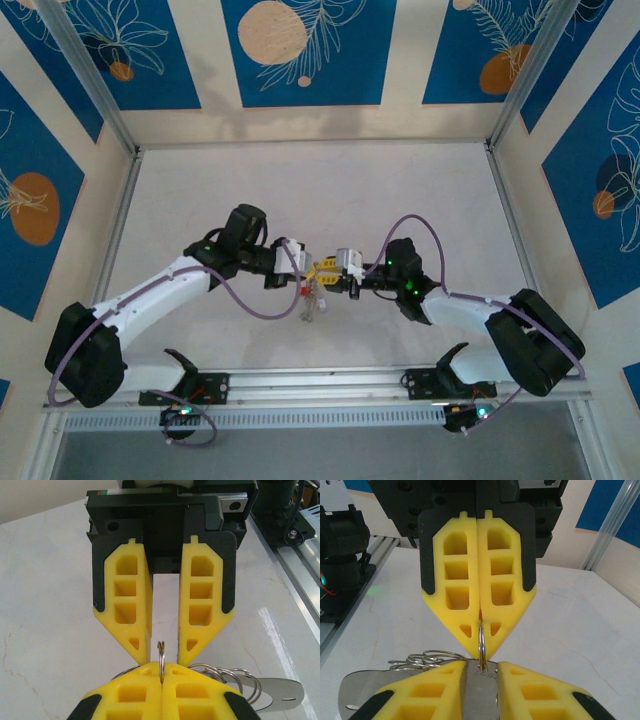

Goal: Put the keys on the keyring

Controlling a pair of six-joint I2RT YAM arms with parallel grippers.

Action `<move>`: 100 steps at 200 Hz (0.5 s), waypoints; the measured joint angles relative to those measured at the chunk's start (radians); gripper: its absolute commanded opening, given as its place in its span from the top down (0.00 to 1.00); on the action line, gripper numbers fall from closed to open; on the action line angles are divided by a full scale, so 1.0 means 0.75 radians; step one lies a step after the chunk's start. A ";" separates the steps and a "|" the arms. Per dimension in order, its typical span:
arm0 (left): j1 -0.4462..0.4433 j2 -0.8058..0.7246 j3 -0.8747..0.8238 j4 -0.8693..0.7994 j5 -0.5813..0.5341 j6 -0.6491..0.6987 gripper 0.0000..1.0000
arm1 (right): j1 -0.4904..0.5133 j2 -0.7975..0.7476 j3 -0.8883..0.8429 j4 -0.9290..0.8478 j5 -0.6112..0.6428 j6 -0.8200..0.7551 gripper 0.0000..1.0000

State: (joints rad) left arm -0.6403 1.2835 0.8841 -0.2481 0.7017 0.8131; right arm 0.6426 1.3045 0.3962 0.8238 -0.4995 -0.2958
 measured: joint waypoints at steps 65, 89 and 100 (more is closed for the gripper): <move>-0.018 -0.010 -0.011 0.012 -0.046 -0.023 1.00 | 0.002 0.004 0.000 0.001 -0.007 0.013 0.87; -0.022 -0.014 -0.014 0.014 -0.056 -0.030 1.00 | 0.002 0.004 0.000 0.004 -0.007 0.021 0.82; -0.023 -0.017 -0.021 0.029 -0.062 -0.036 1.00 | 0.004 0.004 0.000 0.009 -0.007 0.026 0.80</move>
State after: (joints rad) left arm -0.6575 1.2709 0.8680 -0.2264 0.6556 0.7864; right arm 0.6453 1.3075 0.3962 0.8303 -0.5049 -0.2760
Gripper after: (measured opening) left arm 0.042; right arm 0.187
